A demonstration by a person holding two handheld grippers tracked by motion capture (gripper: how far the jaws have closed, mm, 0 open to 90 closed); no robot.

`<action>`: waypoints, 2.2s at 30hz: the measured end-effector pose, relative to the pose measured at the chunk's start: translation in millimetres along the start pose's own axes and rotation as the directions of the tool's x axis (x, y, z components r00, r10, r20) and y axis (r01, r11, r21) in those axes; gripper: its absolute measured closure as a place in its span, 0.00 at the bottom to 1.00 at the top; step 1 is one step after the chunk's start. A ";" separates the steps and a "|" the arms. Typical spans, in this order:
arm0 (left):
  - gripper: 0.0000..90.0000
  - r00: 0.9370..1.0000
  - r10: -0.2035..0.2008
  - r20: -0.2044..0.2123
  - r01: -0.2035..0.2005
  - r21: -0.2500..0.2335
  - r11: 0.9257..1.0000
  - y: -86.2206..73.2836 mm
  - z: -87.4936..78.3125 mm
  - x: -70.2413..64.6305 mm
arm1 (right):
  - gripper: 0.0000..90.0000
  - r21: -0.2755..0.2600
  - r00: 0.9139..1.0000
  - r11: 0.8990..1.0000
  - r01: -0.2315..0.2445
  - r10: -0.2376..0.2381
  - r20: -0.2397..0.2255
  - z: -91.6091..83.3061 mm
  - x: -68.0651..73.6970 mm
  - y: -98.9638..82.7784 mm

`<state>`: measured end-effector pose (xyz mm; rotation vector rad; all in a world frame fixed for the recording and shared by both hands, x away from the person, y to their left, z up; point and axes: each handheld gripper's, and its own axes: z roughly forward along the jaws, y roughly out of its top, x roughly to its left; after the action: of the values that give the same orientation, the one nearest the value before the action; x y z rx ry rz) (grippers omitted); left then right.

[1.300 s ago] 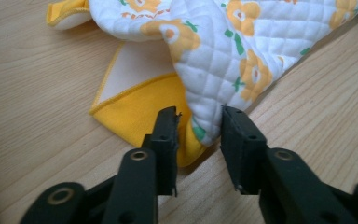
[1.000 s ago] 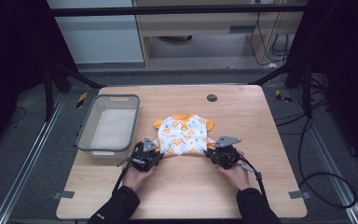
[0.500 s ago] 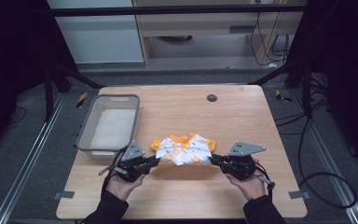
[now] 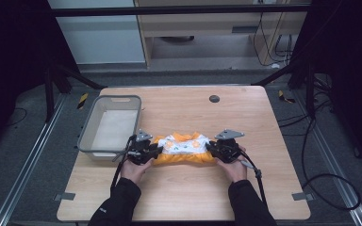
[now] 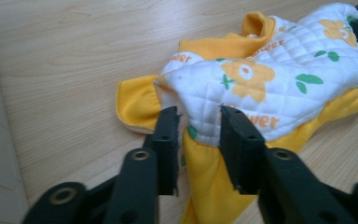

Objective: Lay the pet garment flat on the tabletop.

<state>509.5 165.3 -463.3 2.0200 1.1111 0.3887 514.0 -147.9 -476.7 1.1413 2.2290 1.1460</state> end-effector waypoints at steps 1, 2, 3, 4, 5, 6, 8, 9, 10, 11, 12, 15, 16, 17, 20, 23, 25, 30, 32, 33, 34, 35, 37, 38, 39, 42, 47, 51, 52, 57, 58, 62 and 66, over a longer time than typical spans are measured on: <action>0.73 1.000 0.012 -0.006 -0.012 -0.005 1.000 0.1 -1.6 0.1 | 0.82 0.000 1.000 1.000 0.000 0.000 0.000 0.0 0.0 0.0; 0.66 1.000 0.024 -0.007 -0.024 -0.012 1.000 0.2 -4.0 -0.2 | 0.79 -0.006 1.000 1.000 0.006 -0.006 0.009 -1.1 1.1 0.4; 0.56 0.999 0.045 -0.003 -0.045 -0.029 0.999 0.1 -11.2 -0.8 | 0.74 -0.028 1.000 0.999 0.025 -0.024 0.018 -7.3 1.8 2.1; 0.51 0.998 0.056 -0.004 -0.056 -0.035 0.998 0.1 -14.6 -1.0 | 0.72 -0.038 1.000 0.999 0.023 -0.023 0.014 -12.0 1.9 3.3; 0.48 0.998 0.064 0.000 -0.064 -0.046 0.997 -0.2 -19.2 -1.1 | 0.71 -0.050 1.000 0.998 0.028 -0.027 0.012 -15.7 1.3 4.1; 0.46 0.998 0.065 0.003 -0.065 -0.057 0.996 -0.7 -23.8 -1.1 | 0.69 -0.062 1.000 0.998 0.028 -0.028 0.008 -21.0 1.1 5.1; 0.42 0.998 0.068 0.004 -0.067 -0.063 0.996 -1.4 -28.5 -1.2 | 0.67 -0.076 0.999 0.997 0.032 -0.033 -0.001 -26.2 1.0 6.0; 0.42 0.997 0.074 0.007 -0.073 -0.082 0.994 -3.5 -35.0 -1.0 | 0.66 -0.090 0.999 0.995 0.037 -0.038 -0.006 -31.6 1.1 6.6; 0.41 0.997 0.079 0.005 -0.078 -0.092 0.993 -5.4 -39.1 -1.1 | 0.63 -0.099 0.999 0.994 0.045 -0.046 -0.013 -39.4 1.6 7.0; 0.40 0.996 0.086 0.006 -0.085 -0.093 0.992 -7.7 -43.1 -0.9 | 0.62 -0.105 0.999 0.993 0.049 -0.051 -0.018 -44.3 2.0 6.6; 0.39 0.996 0.090 0.008 -0.089 -0.094 0.992 -11.2 -47.6 -1.2 | 0.60 -0.115 0.998 0.992 0.052 -0.055 -0.020 -49.1 2.7 5.6; 0.39 0.995 0.102 0.007 -0.101 -0.083 0.991 -22.0 -54.7 -2.1 | 0.57 -0.117 0.997 0.991 0.071 -0.074 -0.025 -62.0 4.0 -2.2; 0.38 0.995 0.102 0.004 -0.102 -0.079 0.992 -26.6 -55.9 -3.1 | 0.56 -0.113 0.997 0.991 0.071 -0.074 -0.026 -64.0 4.0 -5.0; 0.39 0.994 0.106 0.003 -0.106 -0.073 0.992 -29.9 -56.5 -3.4 | 0.55 -0.103 0.997 0.992 0.068 -0.071 -0.031 -66.2 4.0 -9.3; 0.42 0.993 0.117 -0.011 -0.117 -0.052 0.992 -40.6 -53.7 -3.6 | 0.53 -0.087 0.997 0.994 0.071 -0.074 -0.030 -68.1 3.1 -22.1; 0.48 0.991 0.131 -0.019 -0.131 0.006 0.991 -45.9 -43.9 -2.1 | 0.52 -0.060 0.998 0.996 0.059 -0.061 -0.031 -63.7 0.1 -37.1; 0.50 0.988 0.153 -0.028 -0.152 0.043 0.987 -47.1 -36.1 -2.2 | 0.52 -0.021 0.998 0.998 0.053 -0.054 -0.039 -55.0 -1.3 -46.4; 0.55 0.985 0.171 -0.027 -0.169 0.053 0.984 -47.4 -28.6 -6.0 | 0.52 -0.002 0.998 0.999 0.048 -0.048 -0.036 -42.1 -0.2 -46.6; 0.57 0.984 0.176 -0.032 -0.174 0.051 0.983 -46.7 -25.1 -7.0 | 0.52 0.010 0.998 0.998 0.055 -0.055 -0.031 -37.5 0.4 -45.6; 0.59 0.983 0.180 -0.032 -0.179 0.053 0.982 -46.1 -23.3 -7.1 | 0.54 0.018 0.998 0.998 0.055 -0.054 -0.030 -35.6 0.8 -45.6; 0.61 0.982 0.186 -0.023 -0.185 0.053 0.981 -45.7 -21.2 -7.3 | 0.55 0.024 0.998 0.998 0.056 -0.055 -0.033 -33.3 0.8 -45.8; 0.66 0.981 0.193 -0.020 -0.192 0.059 0.980 -45.3 -19.6 -7.8 | 0.56 0.032 0.998 0.998 0.059 -0.058 -0.037 -31.5 0.6 -46.1; 0.77 0.981 0.195 0.006 -0.194 0.066 0.979 -44.9 -18.1 -8.2 | 0.64 0.052 0.997 0.997 0.060 -0.058 -0.040 -28.8 0.3 -46.3; 0.82 0.981 0.195 0.006 -0.194 0.066 0.979 -44.9 -18.1 -8.2 | 0.64 0.052 0.997 0.997 0.060 -0.058 -0.040 -28.8 0.3 -46.3; 0.82 0.980 0.199 0.008 -0.199 0.072 0.977 -44.6 -18.2 -9.4 | 0.69 0.058 0.997 0.996 0.062 -0.059 -0.047 -28.2 0.0 -46.1; 0.96 0.980 0.195 0.032 -0.197 0.055 0.979 -43.4 -21.9 -10.2 | 0.88 0.080 0.997 0.995 0.057 -0.052 -0.061 -30.0 0.4 -43.7; 0.98 0.977 0.200 0.079 -0.201 0.012 0.979 -37.6 -38.5 -13.3 | 0.97 0.047 0.990 0.997 0.061 -0.054 -0.133 -46.7 4.6 -35.9; 0.98 0.975 0.189 0.118 -0.185 -0.042 0.982 -32.0 -59.9 -15.4 | 0.97 0.010 0.986 0.998 0.064 -0.062 -0.157 -63.6 8.6 -30.8; 0.98 0.973 0.188 0.131 -0.182 -0.054 0.982 -32.0 -66.3 -16.7 | 0.97 -0.003 0.984 0.998 0.066 -0.065 -0.163 -69.1 9.4 -29.5; 0.98 0.971 0.161 0.174 -0.152 -0.063 0.986 -36.1 -89.8 -20.5 | 0.96 -0.044 0.974 0.997 0.068 -0.075 -0.214 -100.6 17.8 -29.2; 0.98 0.969 0.151 0.193 -0.143 -0.053 0.988 -42.9 -97.9 -22.5 | 0.96 -0.041 0.971 0.997 0.061 -0.069 -0.231 -107.6 20.4 -31.5; 0.97 0.967 0.141 0.210 -0.142 -0.011 0.990 -58.8 -102.2 -27.2 | 0.96 -0.018 0.965 0.998 0.057 -0.060 -0.255 -118.9 24.6 -42.5; 0.89 0.969 0.138 0.205 -0.154 0.068 0.986 -76.7 -89.1 -33.0 | 0.91 0.077 0.968 0.994 0.081 -0.060 -0.245 -113.1 30.6 -65.7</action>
<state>394.3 205.7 -460.3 2.1693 0.8712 0.2100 391.6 -201.0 -461.9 0.9912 2.5042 1.2272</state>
